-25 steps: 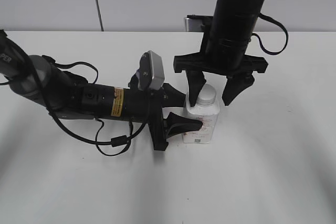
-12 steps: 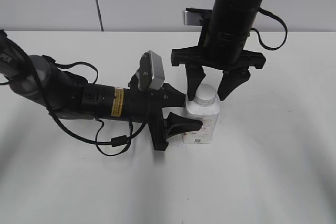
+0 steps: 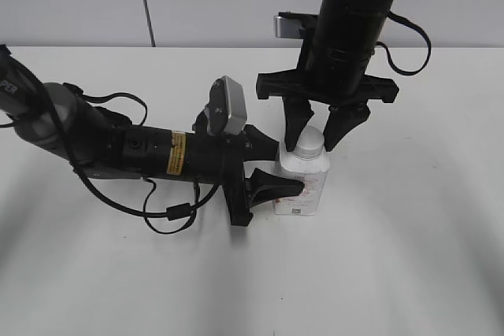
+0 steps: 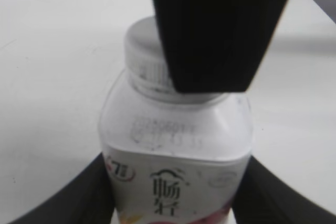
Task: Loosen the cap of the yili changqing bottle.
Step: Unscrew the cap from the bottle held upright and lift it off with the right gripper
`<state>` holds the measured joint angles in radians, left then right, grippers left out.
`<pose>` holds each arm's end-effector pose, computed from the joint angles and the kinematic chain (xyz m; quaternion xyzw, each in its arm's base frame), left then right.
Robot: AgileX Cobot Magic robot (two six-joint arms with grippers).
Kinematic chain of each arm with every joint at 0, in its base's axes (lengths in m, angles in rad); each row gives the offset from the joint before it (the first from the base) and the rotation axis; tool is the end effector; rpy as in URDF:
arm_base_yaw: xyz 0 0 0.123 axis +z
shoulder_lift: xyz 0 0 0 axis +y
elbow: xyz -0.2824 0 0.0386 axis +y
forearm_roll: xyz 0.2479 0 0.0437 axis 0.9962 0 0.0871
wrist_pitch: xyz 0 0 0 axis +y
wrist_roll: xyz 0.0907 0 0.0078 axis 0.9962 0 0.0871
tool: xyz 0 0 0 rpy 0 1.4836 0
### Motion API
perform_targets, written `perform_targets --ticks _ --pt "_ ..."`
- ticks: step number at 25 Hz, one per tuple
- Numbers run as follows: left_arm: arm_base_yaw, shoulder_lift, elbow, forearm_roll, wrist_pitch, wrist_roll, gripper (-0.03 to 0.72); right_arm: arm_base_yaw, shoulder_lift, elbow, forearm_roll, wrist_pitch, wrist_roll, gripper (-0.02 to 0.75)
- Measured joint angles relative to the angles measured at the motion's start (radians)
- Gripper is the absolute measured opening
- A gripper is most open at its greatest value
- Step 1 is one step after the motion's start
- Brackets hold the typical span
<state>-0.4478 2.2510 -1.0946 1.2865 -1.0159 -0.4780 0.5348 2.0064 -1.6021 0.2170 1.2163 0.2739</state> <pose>0.3190 -0.2356 0.0772 0.5712 0.5894 -0.3823 0.4245 0.3375 0.2213 0.2163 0.0939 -0.9901 -0.1013 0.0231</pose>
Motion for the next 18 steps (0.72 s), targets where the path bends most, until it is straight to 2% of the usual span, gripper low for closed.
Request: perform_targets --ticks 3,5,15,18 --pt "0.0 0.0 0.0 0.0 0.0 0.0 0.394 0.0 0.0 0.0 0.0 0.0 -0.039 0.393" --pt "0.0 0.0 0.0 0.0 0.0 0.0 0.394 0.0 0.0 0.0 -0.001 0.0 -0.155 0.393" --pt "0.0 0.0 0.0 0.0 0.001 0.0 0.362 0.0 0.0 0.0 -0.036 -0.001 -1.137 0.393" --pt "0.0 0.0 0.0 0.0 0.001 0.0 0.358 0.0 0.0 0.0 -0.039 -0.002 -1.299 0.393"
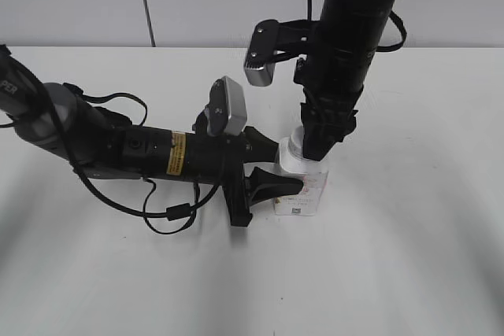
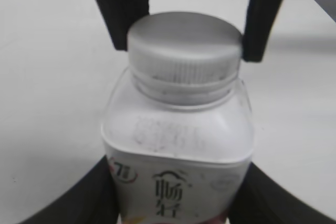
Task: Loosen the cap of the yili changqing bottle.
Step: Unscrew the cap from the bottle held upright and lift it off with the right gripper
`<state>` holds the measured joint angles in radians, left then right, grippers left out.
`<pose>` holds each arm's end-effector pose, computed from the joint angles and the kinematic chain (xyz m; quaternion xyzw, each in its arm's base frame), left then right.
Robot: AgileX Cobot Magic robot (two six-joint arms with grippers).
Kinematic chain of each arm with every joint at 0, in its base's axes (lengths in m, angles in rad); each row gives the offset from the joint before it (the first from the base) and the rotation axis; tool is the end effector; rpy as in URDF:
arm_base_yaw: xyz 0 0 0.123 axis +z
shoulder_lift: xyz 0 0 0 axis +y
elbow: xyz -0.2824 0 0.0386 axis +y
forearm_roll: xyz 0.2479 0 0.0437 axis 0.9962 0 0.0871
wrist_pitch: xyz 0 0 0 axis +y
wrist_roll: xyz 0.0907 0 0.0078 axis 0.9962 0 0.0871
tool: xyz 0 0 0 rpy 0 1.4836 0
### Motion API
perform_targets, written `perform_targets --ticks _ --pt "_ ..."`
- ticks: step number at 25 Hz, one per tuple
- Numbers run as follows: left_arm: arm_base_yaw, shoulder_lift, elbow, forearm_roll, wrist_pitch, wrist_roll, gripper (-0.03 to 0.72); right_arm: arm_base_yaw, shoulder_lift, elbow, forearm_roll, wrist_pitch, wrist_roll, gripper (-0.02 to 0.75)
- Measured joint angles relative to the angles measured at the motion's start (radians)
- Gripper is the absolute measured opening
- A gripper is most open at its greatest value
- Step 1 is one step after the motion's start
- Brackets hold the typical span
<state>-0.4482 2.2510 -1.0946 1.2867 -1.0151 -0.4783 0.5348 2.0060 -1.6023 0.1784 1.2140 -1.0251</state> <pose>0.3190 -0.2357 0.0772 0.5714 0.5895 -0.3822 0.4242 0.3391 0.2185 0.2159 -0.6794 0.7287 0.0767 0.0399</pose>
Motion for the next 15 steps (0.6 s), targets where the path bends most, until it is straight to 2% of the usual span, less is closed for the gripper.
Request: perform_targets --ticks 5,9,11,13,15 --pt "0.0 0.0 0.0 0.001 0.0 0.0 0.355 0.0 0.0 -0.001 -0.002 -0.002 -0.045 0.393" --pt "0.0 0.0 0.0 0.003 0.0 0.0 0.355 0.0 0.0 -0.002 0.006 -0.002 0.009 0.401" --pt "0.0 0.0 0.0 0.003 0.0 0.0 0.355 0.0 0.0 -0.003 0.018 -0.002 0.045 0.47" --pt "0.0 0.0 0.0 0.003 0.0 0.0 0.354 0.0 -0.001 -0.003 0.026 -0.002 0.069 0.576" --pt "0.0 0.0 0.0 0.003 0.0 0.0 0.351 0.0 -0.007 -0.003 0.028 -0.001 0.092 0.621"
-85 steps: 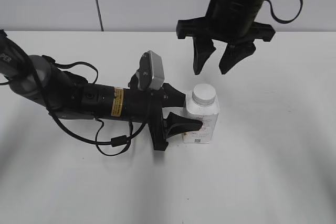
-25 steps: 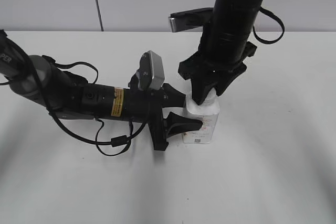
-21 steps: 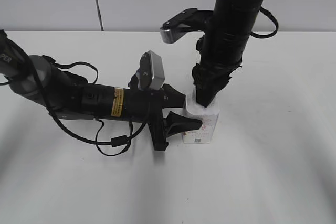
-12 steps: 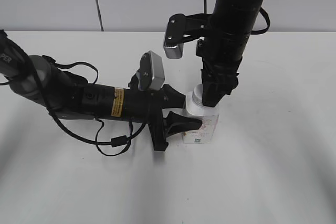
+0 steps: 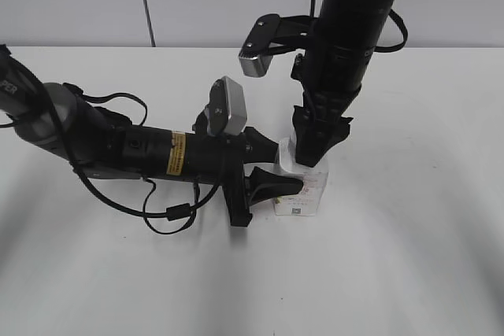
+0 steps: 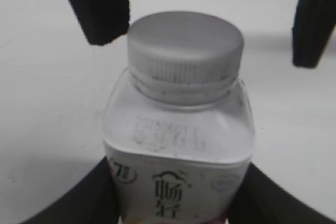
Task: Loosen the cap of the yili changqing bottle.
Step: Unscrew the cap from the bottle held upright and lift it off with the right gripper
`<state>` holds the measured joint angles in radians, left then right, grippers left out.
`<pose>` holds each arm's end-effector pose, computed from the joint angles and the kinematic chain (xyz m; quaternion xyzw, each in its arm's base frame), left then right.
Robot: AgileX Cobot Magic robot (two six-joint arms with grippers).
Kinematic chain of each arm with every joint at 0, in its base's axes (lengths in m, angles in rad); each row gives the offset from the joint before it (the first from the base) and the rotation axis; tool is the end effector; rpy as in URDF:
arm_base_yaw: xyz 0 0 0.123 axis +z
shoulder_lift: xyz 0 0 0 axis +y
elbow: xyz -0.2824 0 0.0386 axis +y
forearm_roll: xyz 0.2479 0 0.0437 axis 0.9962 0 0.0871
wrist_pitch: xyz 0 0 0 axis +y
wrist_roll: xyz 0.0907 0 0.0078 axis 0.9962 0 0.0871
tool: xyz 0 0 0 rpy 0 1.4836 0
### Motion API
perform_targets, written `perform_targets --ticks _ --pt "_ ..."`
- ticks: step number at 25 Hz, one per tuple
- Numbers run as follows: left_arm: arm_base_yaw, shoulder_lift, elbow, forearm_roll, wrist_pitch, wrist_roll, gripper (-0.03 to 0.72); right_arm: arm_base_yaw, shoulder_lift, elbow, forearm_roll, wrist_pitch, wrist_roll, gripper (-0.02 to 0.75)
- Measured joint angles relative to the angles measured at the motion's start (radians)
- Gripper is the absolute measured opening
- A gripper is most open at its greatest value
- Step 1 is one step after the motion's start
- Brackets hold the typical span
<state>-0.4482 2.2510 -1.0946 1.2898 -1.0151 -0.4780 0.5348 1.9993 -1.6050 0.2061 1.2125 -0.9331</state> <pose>0.3187 -0.2356 0.0770 0.5727 0.5888 -0.3821 0.4235 0.3380 0.2205 0.2197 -0.6411 0.7609 0.0903 0.0442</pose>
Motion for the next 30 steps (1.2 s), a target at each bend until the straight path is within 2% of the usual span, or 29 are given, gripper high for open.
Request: perform_targets --ticks 5,8,11,15,17,23,30 --pt "0.0 0.0 0.0 0.0 0.0 0.0 0.349 0.0 -0.053 -0.002 0.004 0.001 0.077 0.589" --pt "0.0 0.0 0.0 0.0 0.0 0.0 0.348 0.0 -0.081 -0.005 0.034 0.002 0.218 0.577" --pt "0.0 0.0 0.0 0.0 0.0 0.0 0.347 0.0 -0.09 -0.005 0.071 0.003 0.504 0.575" --pt "0.0 0.0 0.0 0.0 0.0 0.0 0.347 0.0 -0.09 -0.005 0.044 0.003 0.981 0.575" --pt "0.0 0.0 0.0 0.0 0.0 0.0 0.347 0.0 -0.09 -0.005 0.031 0.004 1.11 0.575" --pt "0.0 0.0 0.0 0.0 0.0 0.0 0.346 0.0 -0.09 -0.005 0.018 0.004 1.23 0.575" --pt "0.0 0.0 0.0 0.0 0.0 0.0 0.346 0.0 -0.063 -0.005 0.003 0.003 1.244 0.574"
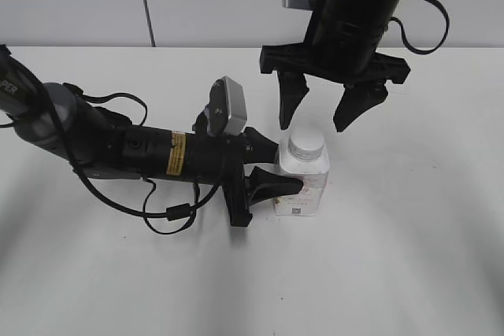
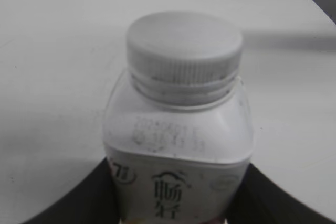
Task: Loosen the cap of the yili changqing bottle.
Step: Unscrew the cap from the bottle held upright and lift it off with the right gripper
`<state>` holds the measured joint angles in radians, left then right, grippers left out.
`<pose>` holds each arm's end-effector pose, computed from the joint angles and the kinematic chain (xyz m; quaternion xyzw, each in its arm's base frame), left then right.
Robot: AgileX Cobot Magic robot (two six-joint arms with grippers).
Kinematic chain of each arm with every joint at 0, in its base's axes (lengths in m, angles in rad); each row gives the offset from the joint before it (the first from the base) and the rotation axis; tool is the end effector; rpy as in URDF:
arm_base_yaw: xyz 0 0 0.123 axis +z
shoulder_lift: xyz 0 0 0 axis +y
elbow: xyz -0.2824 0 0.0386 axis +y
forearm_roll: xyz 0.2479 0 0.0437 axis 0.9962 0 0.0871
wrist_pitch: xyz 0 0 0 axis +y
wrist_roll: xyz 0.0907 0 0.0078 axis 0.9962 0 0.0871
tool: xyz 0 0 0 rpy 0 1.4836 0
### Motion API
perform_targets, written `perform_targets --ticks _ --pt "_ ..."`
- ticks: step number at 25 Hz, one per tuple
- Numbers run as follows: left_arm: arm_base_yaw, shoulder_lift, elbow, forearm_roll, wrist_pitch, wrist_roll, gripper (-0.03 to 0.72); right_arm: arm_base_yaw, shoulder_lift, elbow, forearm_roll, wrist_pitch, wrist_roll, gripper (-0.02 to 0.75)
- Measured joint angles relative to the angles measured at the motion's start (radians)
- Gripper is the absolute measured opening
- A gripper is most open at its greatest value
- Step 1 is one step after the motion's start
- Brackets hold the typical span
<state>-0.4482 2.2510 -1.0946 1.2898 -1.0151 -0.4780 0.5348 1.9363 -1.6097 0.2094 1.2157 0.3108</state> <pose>0.3187 -0.2356 0.0770 0.5727 0.5888 -0.3821 0.4235 0.3322 0.2174 0.2462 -0.0806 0.9901 0.1147 0.0114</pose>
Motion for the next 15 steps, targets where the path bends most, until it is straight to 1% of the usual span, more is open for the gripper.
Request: perform_targets --ticks 15 --pt "0.0 0.0 0.0 0.0 -0.001 0.0 0.344 0.0 0.056 0.0 -0.01 -0.023 0.004 0.572"
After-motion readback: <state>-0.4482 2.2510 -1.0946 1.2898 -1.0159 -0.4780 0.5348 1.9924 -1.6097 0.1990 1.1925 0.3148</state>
